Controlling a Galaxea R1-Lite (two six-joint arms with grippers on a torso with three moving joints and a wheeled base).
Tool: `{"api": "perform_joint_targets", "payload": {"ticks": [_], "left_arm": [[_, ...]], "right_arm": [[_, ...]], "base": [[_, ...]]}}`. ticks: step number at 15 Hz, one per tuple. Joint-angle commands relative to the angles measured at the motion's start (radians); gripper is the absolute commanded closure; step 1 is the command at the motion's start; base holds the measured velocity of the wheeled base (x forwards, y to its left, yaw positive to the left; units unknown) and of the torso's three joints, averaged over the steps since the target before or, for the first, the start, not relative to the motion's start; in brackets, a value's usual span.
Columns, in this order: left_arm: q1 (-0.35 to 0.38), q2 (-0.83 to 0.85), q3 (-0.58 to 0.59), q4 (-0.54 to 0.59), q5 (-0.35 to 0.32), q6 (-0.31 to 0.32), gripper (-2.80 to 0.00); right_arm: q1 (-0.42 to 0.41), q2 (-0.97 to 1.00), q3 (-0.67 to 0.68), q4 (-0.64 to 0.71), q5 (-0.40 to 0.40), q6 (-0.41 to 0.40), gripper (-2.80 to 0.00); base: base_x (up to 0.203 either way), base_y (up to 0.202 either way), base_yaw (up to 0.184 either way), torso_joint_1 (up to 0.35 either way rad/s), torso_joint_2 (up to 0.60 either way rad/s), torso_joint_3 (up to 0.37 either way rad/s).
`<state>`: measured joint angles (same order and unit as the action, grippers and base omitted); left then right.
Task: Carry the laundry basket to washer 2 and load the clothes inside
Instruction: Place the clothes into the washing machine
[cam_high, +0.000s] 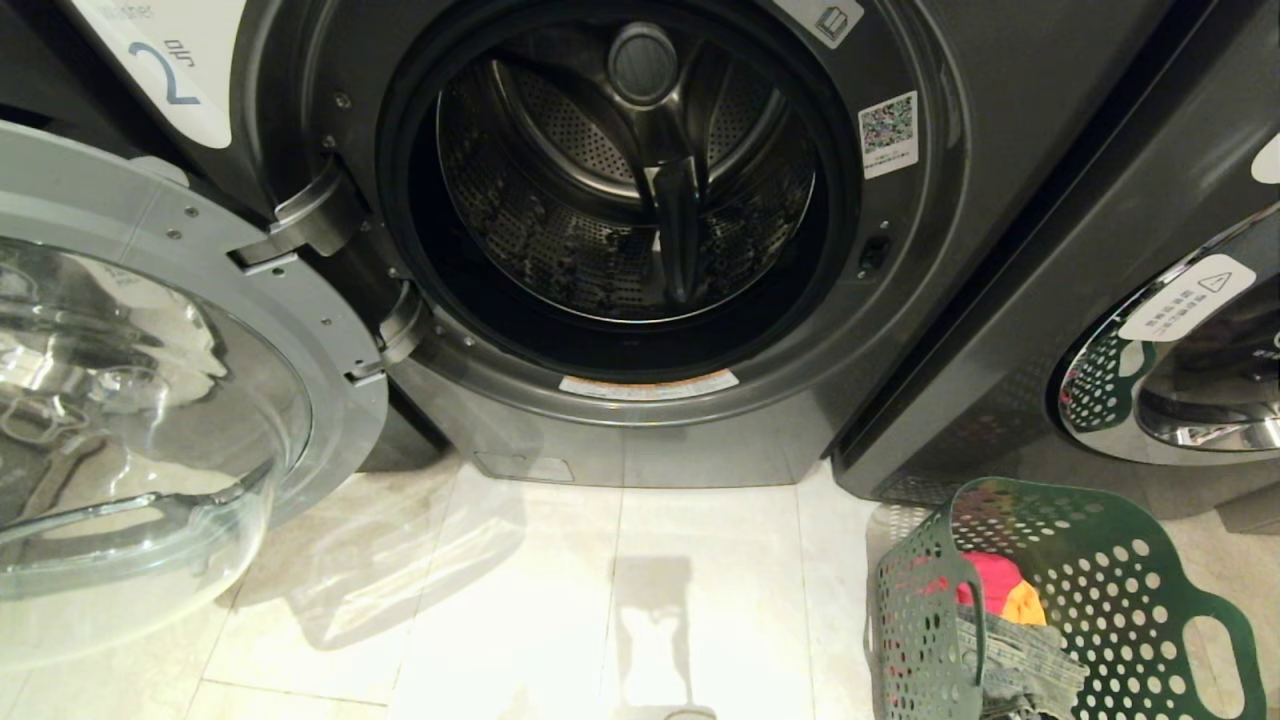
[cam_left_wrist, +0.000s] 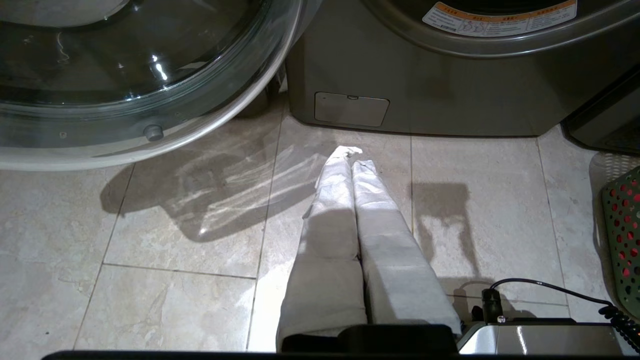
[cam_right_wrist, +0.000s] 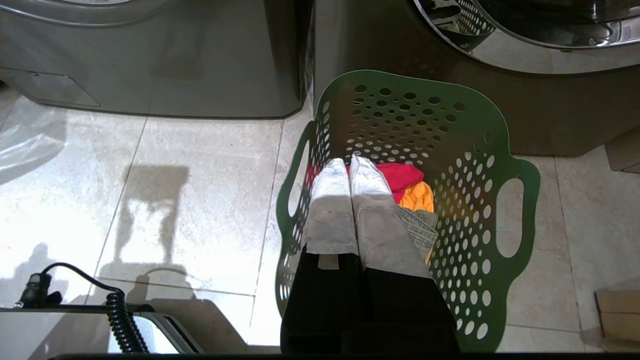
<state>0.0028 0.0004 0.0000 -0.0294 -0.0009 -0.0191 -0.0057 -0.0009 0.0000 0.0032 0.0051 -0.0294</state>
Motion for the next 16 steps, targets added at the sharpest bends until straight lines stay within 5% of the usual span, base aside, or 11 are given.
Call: {"api": "perform_joint_targets", "payload": {"ticks": [1, 16], "left_arm": [[0.000, -0.002, 0.011, 0.000, -0.001, -0.001, 0.00], [0.000, -0.002, 0.011, -0.001, -0.001, 0.004, 0.00]], "right_arm": [[0.000, -0.001, 0.000, 0.000, 0.001, -0.001, 0.00], [0.000, -0.001, 0.000, 0.000, 0.001, 0.000, 0.00]], "base": [[0.000, 0.000, 0.000, 0.000, 0.00, 0.000], [0.000, 0.000, 0.000, 0.000, 0.00, 0.000]]}}
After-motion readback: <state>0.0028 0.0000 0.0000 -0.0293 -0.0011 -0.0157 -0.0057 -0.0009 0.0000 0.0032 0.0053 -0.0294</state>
